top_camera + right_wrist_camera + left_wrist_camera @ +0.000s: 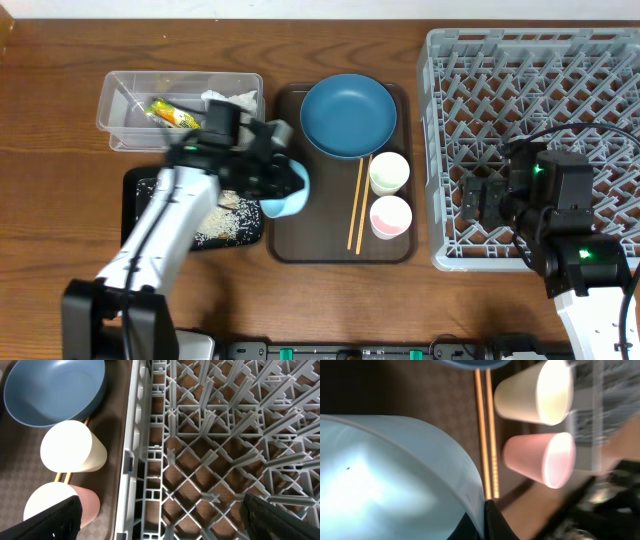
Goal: Sort waste into correct bins and load items into the dishwasher rack
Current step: 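Set the emptied bowl back on the brown tray with the left gripper, then grasp the pink cup with the left gripper and lift it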
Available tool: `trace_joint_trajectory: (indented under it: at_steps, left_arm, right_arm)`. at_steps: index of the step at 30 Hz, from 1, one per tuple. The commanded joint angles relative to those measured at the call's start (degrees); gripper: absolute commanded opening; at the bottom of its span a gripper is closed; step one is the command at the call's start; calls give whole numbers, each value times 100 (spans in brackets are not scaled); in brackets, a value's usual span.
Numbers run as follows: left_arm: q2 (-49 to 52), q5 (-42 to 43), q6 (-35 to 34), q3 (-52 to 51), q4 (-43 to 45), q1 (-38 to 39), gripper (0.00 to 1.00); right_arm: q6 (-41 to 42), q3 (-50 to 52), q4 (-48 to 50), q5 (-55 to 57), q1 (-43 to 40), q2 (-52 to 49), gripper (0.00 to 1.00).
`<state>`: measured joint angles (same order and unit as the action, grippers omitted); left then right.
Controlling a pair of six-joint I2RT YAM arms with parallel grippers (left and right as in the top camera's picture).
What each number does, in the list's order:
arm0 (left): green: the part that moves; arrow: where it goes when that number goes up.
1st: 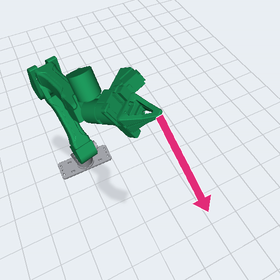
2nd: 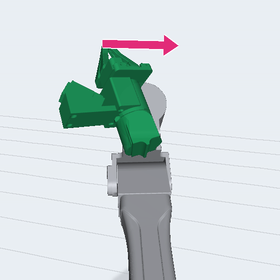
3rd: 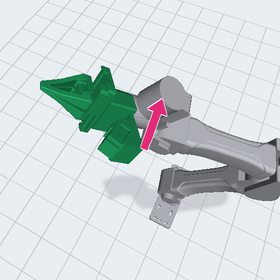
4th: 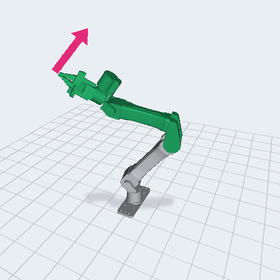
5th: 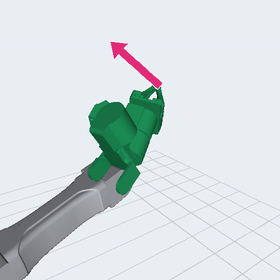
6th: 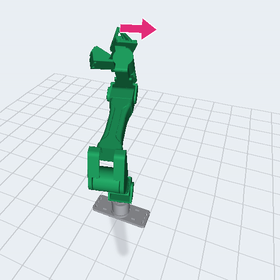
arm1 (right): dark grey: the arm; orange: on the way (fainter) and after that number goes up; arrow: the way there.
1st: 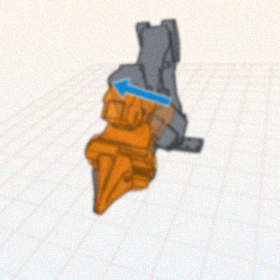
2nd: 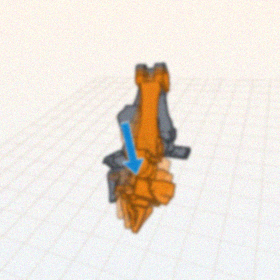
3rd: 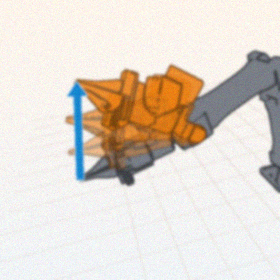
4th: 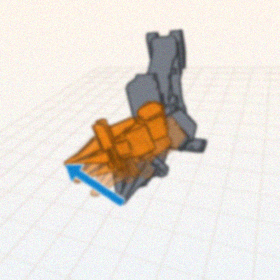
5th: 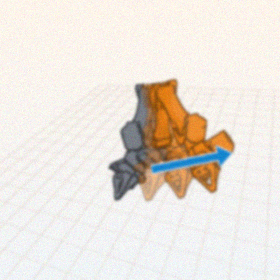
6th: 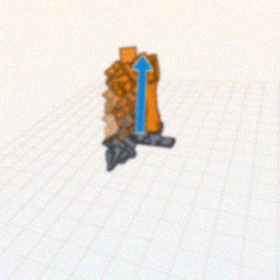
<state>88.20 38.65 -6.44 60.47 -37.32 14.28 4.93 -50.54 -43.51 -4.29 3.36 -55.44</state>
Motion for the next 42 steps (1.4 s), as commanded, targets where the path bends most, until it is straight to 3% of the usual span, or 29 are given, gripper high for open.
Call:
trace_joint_trajectory:
  at_steps: [1, 11, 14, 18, 24, 30, 36, 42]
  left_arm:
    - [236, -1357, -184, 116, 208, 608, 6]
    - [699, -1733, -205, 116, 678, 1340, 9]
    - [658, -1731, -205, 118, 675, 1338, 34]
    - [560, -1727, -205, 144, 634, 1340, 41]
    - [256, -1134, -208, 168, 857, 1451, 41]
    - [245, -1130, -205, 166, 1268, 1919, 42]
    - [326, -2149, -208, 153, 1318, 2441, 42]
    - [616, -2179, -208, 149, 1327, 2702, 42]
  right_arm:
    - [-74, -120, 0, -22, -72, 35, 99]
    - [-74, -120, -9, -24, -72, 35, 99]
    - [-74, -120, -9, -22, -72, 35, 99]
    - [-74, -120, -9, -24, -72, 35, 99]
    - [-74, -120, -9, -22, -72, 35, 99]
    - [-74, -120, -11, -24, -72, 35, 99]
    - [-74, -120, -11, -22, -72, 35, 99]
    - [-74, -120, -26, -24, -72, 35, 99]
